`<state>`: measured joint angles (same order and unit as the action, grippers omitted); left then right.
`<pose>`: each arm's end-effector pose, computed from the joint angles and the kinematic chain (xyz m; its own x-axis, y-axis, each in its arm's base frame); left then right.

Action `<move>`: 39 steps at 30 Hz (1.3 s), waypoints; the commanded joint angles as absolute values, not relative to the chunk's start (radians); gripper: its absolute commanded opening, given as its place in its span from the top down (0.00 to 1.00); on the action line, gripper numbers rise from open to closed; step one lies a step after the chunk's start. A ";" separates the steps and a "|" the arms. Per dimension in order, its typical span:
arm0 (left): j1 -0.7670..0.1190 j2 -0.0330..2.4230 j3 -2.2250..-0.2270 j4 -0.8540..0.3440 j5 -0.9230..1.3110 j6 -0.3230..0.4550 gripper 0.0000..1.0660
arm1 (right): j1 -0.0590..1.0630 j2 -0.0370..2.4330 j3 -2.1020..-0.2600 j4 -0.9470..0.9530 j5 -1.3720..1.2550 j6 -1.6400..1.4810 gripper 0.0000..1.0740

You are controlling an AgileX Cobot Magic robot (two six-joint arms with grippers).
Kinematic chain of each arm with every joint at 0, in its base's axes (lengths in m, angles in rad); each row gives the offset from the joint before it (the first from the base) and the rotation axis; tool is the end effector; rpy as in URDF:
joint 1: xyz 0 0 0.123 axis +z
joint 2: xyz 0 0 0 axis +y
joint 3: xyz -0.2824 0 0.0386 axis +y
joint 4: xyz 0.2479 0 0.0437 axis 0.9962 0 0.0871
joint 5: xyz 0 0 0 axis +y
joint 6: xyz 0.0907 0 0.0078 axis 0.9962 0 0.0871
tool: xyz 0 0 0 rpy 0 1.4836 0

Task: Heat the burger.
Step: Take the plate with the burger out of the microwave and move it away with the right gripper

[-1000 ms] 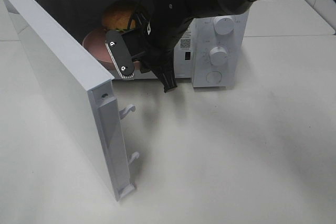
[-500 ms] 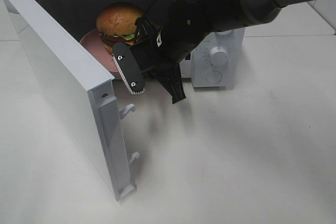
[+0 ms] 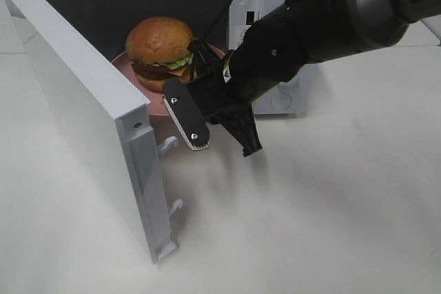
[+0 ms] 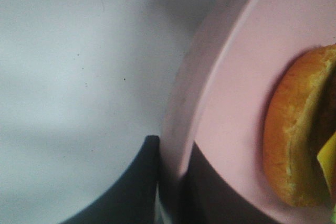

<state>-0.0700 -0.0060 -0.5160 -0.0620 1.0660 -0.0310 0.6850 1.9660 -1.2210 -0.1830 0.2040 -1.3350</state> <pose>-0.0083 -0.0044 0.2812 -0.4457 -0.0298 -0.8947 0.0914 0.9927 -0.0786 0.3240 0.2603 0.1639 0.5795 -0.8149 -0.0090 -0.6198 -0.4335 -0.6541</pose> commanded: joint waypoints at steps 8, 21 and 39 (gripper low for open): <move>-0.063 -0.020 -0.515 -0.060 1.068 -0.035 0.06 | 0.673 1.851 -1.096 -0.185 0.110 -1.312 1.00; -0.063 -0.020 -0.515 -0.060 1.068 -0.035 0.06 | 0.670 1.724 -0.966 -0.204 0.104 -1.263 1.00; -0.063 -0.020 -0.515 -0.060 1.068 -0.035 0.06 | 0.670 1.532 -0.809 -0.534 0.180 -0.911 1.00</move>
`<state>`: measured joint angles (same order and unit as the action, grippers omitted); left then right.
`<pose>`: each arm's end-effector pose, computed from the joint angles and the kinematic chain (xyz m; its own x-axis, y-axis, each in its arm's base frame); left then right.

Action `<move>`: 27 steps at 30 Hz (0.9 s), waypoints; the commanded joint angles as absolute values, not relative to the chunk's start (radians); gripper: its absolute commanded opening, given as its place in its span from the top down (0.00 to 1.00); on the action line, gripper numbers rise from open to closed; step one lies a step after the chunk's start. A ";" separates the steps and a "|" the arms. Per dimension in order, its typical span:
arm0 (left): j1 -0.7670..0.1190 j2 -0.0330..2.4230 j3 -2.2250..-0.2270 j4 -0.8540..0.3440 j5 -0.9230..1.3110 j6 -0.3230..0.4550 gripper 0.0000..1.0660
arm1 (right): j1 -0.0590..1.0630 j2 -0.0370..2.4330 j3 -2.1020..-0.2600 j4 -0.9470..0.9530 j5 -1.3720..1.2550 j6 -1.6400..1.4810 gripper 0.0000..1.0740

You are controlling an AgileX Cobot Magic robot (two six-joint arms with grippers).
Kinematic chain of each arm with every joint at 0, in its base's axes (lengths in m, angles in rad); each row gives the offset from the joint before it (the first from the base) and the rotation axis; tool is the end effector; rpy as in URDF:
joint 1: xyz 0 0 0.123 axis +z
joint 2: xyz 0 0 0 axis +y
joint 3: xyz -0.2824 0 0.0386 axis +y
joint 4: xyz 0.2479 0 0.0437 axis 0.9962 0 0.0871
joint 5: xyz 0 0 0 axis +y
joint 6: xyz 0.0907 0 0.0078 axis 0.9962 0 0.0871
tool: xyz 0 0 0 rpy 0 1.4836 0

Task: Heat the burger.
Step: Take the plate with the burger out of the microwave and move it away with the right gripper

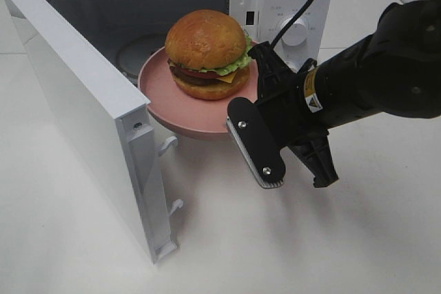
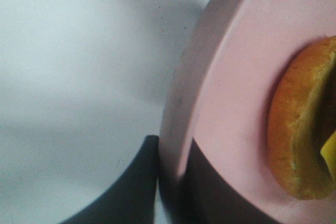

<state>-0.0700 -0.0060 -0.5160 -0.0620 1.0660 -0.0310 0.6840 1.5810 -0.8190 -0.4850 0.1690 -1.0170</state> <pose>-0.0083 -0.0044 0.2812 -0.4457 -0.0298 -0.8947 0.0914 0.9927 -0.0786 0.2468 0.1919 0.1987 0.5446 -0.8387 0.0068 -0.6114 -0.4025 -0.6812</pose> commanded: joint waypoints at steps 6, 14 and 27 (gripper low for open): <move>-0.063 -0.020 -0.515 -0.060 1.068 -0.035 0.06 | 0.670 1.428 -0.757 -0.551 0.261 -0.846 1.00; -0.063 -0.020 -0.515 -0.060 1.068 -0.035 0.06 | 0.671 1.287 -0.677 -0.547 0.359 -0.844 1.00; -0.063 -0.020 -0.515 -0.060 1.068 -0.035 0.06 | 0.671 1.067 -0.569 -0.539 0.504 -0.790 1.00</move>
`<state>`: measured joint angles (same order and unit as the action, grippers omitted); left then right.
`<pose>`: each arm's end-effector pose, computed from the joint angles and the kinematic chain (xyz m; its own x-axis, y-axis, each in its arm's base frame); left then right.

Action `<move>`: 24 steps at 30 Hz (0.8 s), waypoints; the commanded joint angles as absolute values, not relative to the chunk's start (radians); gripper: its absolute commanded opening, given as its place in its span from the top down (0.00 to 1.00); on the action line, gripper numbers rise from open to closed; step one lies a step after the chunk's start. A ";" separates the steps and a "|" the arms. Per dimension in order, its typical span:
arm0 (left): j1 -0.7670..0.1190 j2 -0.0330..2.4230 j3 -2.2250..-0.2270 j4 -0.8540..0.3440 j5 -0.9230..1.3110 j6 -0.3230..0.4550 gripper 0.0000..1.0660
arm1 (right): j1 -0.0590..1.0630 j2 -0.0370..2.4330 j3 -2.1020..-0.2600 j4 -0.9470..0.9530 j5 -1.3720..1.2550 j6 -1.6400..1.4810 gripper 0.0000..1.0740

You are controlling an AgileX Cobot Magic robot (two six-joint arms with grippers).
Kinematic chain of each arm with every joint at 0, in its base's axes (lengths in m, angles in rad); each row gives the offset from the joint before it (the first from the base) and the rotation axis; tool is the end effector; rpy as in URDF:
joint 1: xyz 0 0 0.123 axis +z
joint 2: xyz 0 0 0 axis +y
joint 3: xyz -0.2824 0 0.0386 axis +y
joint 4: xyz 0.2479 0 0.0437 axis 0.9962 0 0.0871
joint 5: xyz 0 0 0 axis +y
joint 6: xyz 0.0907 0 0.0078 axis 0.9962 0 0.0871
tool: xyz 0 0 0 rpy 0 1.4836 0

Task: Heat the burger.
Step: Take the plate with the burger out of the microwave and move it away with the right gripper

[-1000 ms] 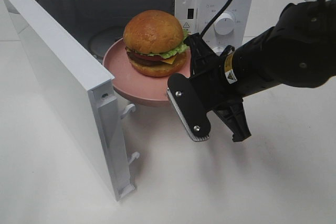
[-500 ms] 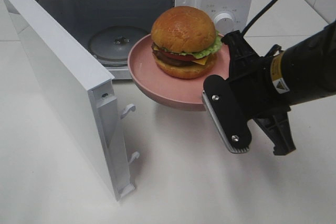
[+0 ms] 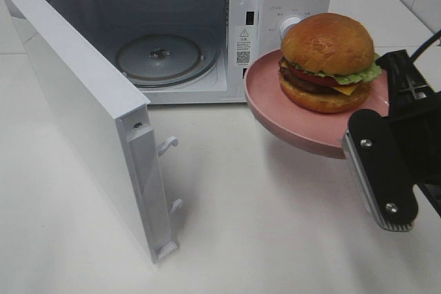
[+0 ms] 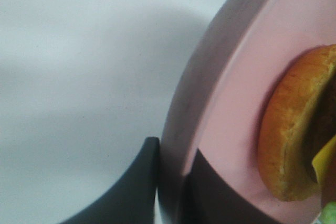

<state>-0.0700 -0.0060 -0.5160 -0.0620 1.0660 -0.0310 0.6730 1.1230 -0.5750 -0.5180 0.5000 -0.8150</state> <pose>-0.0083 -0.0044 0.2812 -0.4457 -0.0298 -0.8947 0.0914 0.9927 -0.0786 0.1711 0.1087 0.2329 0.2930 -0.9561 0.0006 -0.7297 -0.2240 -0.6460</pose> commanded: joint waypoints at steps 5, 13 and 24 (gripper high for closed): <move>-0.063 -0.020 -0.515 -0.060 1.068 -0.035 0.06 | 0.671 0.993 -0.566 -0.540 0.607 -0.716 1.00; -0.063 -0.020 -0.515 -0.060 1.068 -0.035 0.06 | 0.671 0.955 -0.566 -0.545 0.834 -0.512 1.00; -0.063 -0.020 -0.515 -0.060 1.068 -0.035 0.06 | 0.671 0.955 -0.566 -0.614 0.938 -0.227 1.00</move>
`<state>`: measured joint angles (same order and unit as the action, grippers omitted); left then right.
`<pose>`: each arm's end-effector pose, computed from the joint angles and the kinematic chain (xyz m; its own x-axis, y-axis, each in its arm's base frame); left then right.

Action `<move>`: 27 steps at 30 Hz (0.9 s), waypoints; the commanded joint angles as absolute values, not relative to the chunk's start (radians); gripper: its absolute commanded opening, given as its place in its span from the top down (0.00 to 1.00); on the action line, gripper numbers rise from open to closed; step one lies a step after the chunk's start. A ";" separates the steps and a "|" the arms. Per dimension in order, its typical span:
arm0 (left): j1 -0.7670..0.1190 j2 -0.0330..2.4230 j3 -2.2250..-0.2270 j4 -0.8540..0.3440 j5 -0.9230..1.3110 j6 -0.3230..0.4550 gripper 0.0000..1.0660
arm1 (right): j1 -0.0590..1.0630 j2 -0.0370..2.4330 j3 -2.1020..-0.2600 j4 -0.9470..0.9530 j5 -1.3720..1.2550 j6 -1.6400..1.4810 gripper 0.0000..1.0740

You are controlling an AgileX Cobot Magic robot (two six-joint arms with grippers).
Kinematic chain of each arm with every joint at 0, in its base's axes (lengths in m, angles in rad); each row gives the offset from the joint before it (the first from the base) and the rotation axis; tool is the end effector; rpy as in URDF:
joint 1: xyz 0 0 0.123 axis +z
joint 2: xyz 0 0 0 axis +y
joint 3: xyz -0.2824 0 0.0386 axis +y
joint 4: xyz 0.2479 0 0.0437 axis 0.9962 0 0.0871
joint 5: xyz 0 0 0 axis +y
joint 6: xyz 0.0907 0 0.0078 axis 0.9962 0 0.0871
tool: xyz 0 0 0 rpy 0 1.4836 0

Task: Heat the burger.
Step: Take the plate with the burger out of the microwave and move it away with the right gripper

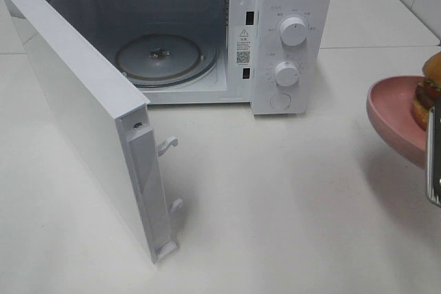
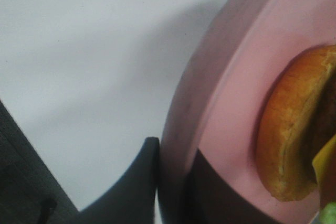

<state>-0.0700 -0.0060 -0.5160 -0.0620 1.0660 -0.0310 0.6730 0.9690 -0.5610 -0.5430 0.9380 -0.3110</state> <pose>-0.0083 -0.0044 0.2812 -0.4457 -0.0298 -0.8947 0.0914 0.9927 -0.0786 0.1394 0.0626 0.2427 -0.3049 -0.9501 -0.0653 -0.7924 0.2911 -0.5361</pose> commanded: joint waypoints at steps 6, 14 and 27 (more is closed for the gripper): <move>-0.063 -0.020 -0.515 -0.060 1.068 -0.035 0.06 | 0.671 0.959 -0.566 -0.621 0.999 -0.073 1.00; -0.063 -0.020 -0.515 -0.060 1.068 -0.035 0.06 | 0.671 1.058 -0.571 -0.625 1.065 0.129 1.00; -0.063 -0.020 -0.515 -0.060 1.068 -0.035 0.06 | 0.671 1.294 -0.704 -0.626 1.126 0.495 1.00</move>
